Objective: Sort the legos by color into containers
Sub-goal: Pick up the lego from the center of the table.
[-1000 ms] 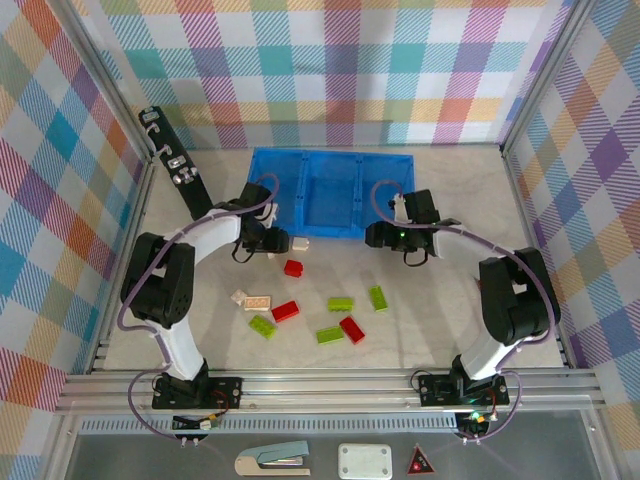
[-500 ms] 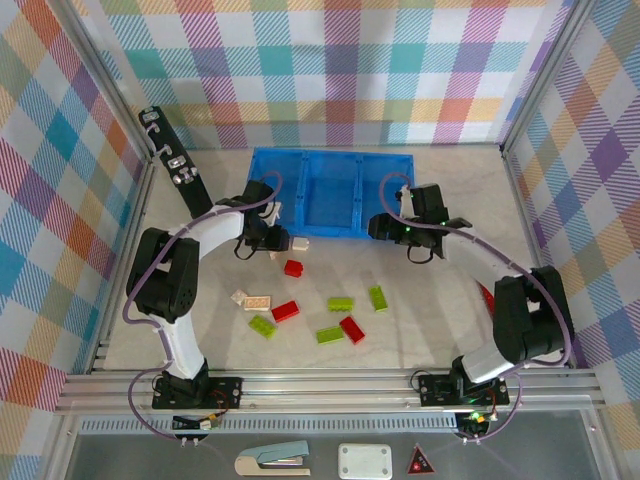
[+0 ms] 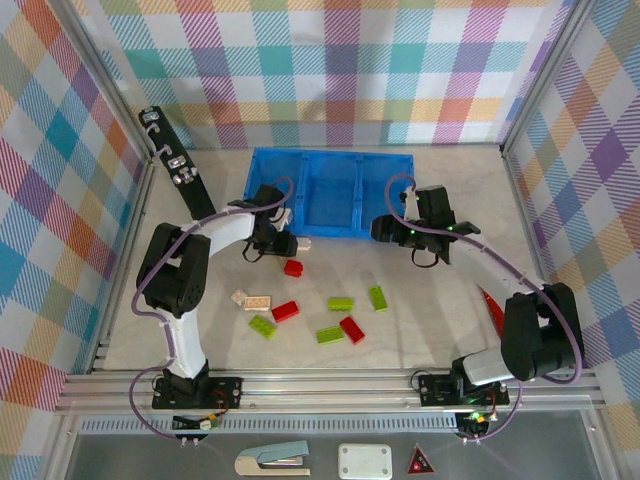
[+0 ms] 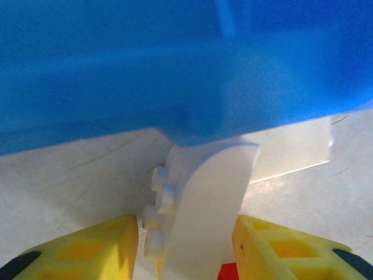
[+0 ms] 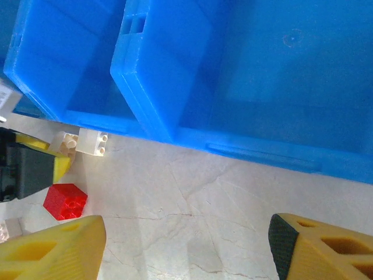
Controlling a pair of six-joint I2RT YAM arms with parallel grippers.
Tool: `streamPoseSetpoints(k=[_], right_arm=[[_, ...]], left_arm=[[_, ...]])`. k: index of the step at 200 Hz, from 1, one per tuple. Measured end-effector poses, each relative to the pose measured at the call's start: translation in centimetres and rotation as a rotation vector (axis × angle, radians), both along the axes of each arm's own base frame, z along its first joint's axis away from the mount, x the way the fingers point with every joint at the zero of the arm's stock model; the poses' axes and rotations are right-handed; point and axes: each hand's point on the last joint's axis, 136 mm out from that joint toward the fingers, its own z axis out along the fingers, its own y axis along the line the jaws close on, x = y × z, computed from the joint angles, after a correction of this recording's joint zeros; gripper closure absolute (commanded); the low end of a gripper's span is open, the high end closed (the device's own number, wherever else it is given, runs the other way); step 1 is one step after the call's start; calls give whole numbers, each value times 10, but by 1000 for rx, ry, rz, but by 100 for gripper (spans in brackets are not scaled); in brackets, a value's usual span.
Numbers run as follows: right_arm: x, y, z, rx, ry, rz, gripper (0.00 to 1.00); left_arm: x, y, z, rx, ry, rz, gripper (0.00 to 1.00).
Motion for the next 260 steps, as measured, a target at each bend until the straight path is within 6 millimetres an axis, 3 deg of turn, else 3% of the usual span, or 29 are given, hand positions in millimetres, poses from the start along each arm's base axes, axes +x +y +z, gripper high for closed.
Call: streamPoseSetpoints(k=[21,92,150,180,219,260], right_arm=[[-4,-1,-5,-5,14,0,25],[-8,-3,-6,-6,15,1,25],[-9,-3,-4,-7,15,3,25],[-13,-4,0,-7,12,3,25],[-17,-5,7,-6,1,6,25],[-22,-7,11,-9,1,7,25]], left_arm=[[1,-2,0,6,-2,-3,49],[2,4,-2,63,-21,5,68],[0,7,0,98,-35,5,73],[-7,13,18,104,-63,9,75],[-6,16,54,91,-141,20,75],[3,22,76,94,-178,38,76]])
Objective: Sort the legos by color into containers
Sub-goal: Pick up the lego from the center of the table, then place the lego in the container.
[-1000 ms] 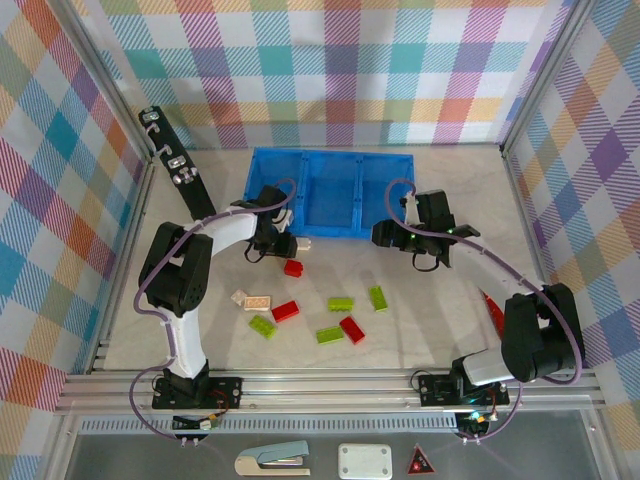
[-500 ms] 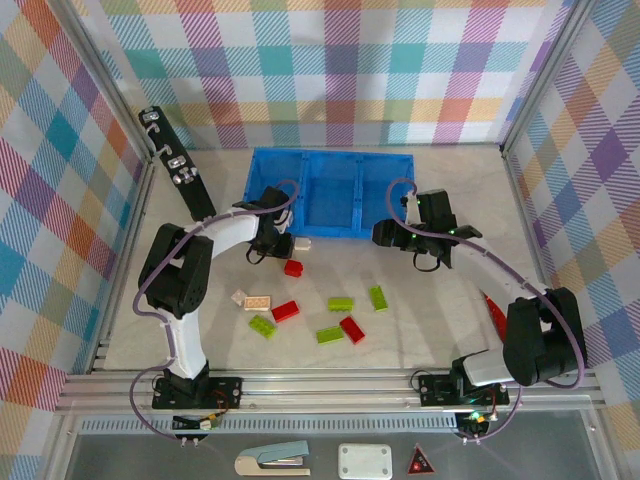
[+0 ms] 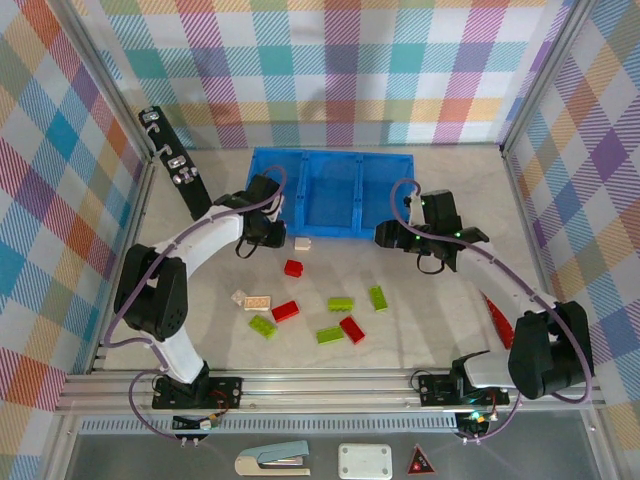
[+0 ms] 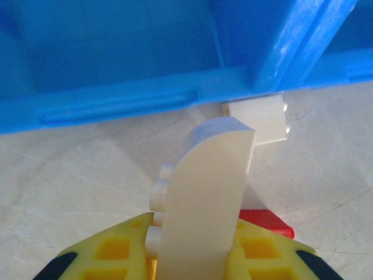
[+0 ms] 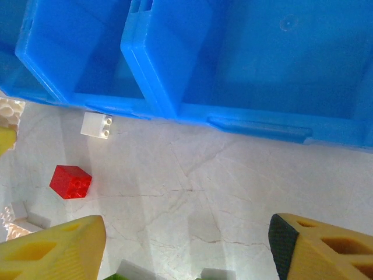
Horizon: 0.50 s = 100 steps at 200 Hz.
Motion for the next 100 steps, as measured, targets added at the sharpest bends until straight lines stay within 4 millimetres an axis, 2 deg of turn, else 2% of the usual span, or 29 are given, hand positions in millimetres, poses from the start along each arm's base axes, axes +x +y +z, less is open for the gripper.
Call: streamPoseSetpoints(k=[24,51,72,100], right_arm=[[-6,-2,1,0,0,-1,25],[-14,-6,1,-5,0,-5,25],[-22,-10,0,-14,8,-12,25],[-32,-15,3,-19,7,-21,25]], left_arm=[[14,3,20,-11,-35,13,76],[42,6,38,-23,-84,30,76],[62,7,36,-23,-91,44,76],[85,7,18,6,-77,57,76]])
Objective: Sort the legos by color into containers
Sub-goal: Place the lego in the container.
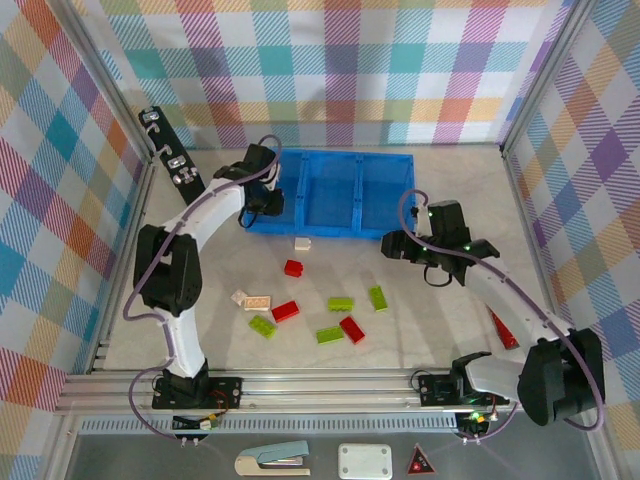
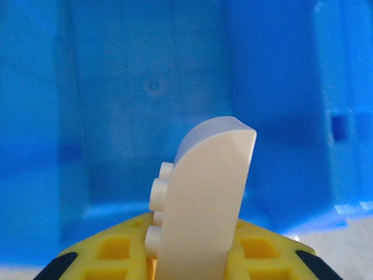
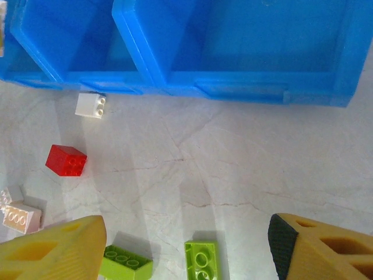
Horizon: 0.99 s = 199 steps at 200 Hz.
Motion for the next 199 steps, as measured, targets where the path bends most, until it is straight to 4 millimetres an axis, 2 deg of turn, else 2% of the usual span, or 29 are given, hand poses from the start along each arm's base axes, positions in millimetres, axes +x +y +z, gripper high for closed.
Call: streamPoseSetpoints(k=[39,58,106,199], right_arm=[[-13,-6,5,7,-7,-21,27],[-21,-9,1,18,4,-36,28],[-39,-15,-4,32,31,-65,29],[-50,-17,-14,32,58,-74,29]], left_arm=[[24,1,-27,46,17,21,76],[33,2,-41,60,24,31,76],[34,2,-72,76,69,40,72],[38,-2,-73,44,61,48,66]])
